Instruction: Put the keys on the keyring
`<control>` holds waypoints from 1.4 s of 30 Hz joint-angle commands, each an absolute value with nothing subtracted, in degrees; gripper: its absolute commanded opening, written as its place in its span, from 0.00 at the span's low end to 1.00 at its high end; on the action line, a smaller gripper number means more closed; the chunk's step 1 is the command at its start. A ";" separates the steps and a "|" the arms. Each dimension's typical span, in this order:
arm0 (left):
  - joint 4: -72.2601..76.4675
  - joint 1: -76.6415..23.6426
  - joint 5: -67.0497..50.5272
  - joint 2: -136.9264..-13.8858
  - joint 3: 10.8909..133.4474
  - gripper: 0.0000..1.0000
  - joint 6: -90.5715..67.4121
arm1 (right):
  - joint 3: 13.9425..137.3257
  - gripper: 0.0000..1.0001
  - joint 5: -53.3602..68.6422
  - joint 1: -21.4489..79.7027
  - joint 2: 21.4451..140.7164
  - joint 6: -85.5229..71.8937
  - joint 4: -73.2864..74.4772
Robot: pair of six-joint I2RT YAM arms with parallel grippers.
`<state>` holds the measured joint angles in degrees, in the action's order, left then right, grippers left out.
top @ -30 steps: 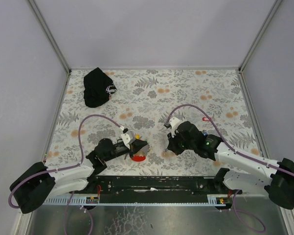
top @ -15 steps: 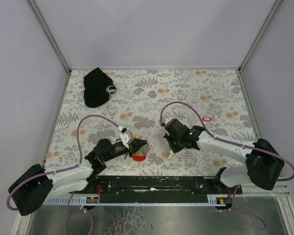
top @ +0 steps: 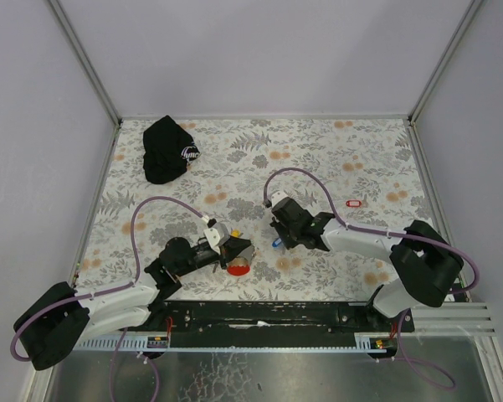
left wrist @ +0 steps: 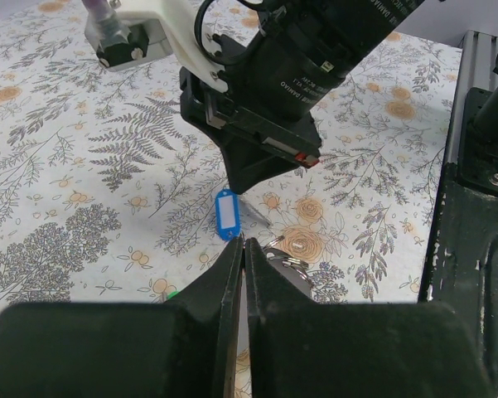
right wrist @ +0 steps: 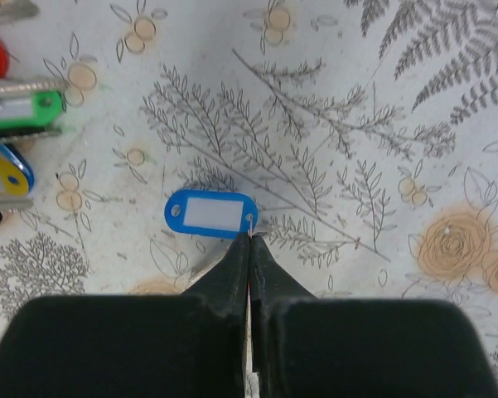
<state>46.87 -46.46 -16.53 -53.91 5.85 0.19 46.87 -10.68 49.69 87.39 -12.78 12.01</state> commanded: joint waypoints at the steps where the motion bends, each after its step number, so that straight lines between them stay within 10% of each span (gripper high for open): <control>1: 49.47 -46.21 -15.99 -53.33 5.76 0.00 0.35 | 44.39 0.00 -12.36 49.06 87.11 -10.74 1.60; 24: 50.15 -45.97 -16.91 -54.43 6.04 0.00 0.17 | 37.24 0.00 2.94 47.42 58.96 -14.71 16.29; 42: 50.16 -45.88 -17.59 -55.43 6.33 0.00 0.00 | 42.62 0.00 4.31 47.42 66.36 -18.01 26.27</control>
